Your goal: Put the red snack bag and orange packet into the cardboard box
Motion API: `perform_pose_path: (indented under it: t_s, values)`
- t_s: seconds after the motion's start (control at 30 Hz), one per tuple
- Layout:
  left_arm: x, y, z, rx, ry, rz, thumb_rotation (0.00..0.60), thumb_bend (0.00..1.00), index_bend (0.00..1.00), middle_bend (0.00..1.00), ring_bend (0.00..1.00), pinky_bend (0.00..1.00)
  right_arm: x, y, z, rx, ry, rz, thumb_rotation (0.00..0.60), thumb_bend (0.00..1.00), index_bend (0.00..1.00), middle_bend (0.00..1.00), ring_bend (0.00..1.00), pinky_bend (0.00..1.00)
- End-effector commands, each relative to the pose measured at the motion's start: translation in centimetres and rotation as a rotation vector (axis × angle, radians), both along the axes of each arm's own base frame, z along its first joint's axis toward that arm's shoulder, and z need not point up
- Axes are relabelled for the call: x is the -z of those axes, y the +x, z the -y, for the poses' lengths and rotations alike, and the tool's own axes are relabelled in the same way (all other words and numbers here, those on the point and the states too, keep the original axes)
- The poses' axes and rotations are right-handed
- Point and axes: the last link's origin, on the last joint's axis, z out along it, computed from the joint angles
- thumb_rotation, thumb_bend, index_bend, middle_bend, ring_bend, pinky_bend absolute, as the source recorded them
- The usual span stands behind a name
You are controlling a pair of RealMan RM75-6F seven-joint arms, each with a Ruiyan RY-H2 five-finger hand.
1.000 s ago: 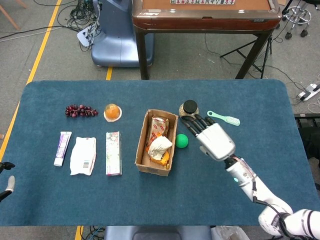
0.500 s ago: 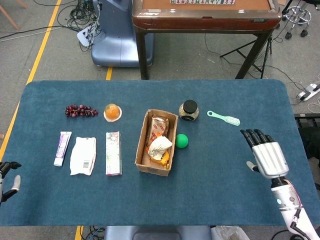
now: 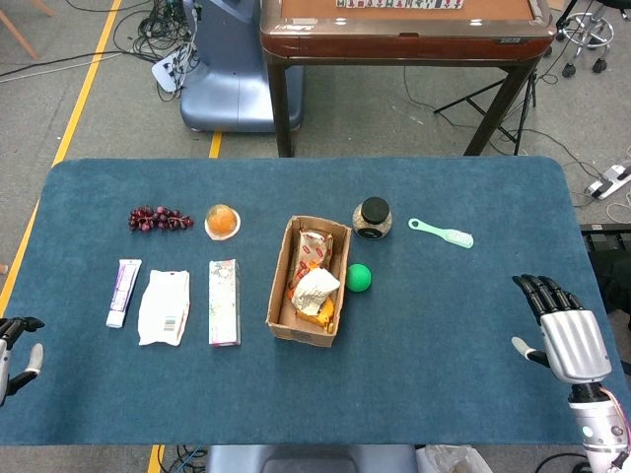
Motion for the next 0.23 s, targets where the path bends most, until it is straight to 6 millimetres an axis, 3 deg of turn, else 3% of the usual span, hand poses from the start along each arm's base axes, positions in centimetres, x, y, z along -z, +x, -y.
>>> perform_pose_path:
  t_s: [0.03, 0.23]
  values:
    - [0.17, 0.0, -0.02, -0.002, -0.005, -0.005, 0.6, 0.43, 0.39, 0.43, 0.32, 0.45, -0.14, -0.58, -0.17, 0.007, 0.006, 0.017, 0.6, 0.0, 0.17, 0.18, 0.14, 0.34]
    - [0.46, -0.06, 0.28, -0.014, -0.009, -0.013, 0.6, 0.43, 0.39, 0.43, 0.32, 0.45, -0.51, -0.49, 0.54, -0.028, 0.002, 0.035, 0.6, 0.0, 0.18, 0.18, 0.14, 0.34]
